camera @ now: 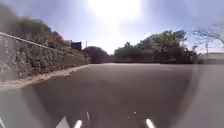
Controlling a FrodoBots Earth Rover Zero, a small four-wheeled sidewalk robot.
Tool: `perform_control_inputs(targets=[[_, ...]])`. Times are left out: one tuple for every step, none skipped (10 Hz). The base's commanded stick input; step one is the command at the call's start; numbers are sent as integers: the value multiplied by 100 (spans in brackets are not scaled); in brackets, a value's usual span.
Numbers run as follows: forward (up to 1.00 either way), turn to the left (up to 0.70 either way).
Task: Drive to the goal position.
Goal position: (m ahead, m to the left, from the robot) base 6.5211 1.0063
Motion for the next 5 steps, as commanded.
perform_control_inputs(targets=[[85, 0], [85, 0], [85, 0], [85, 0], [85, 0]])
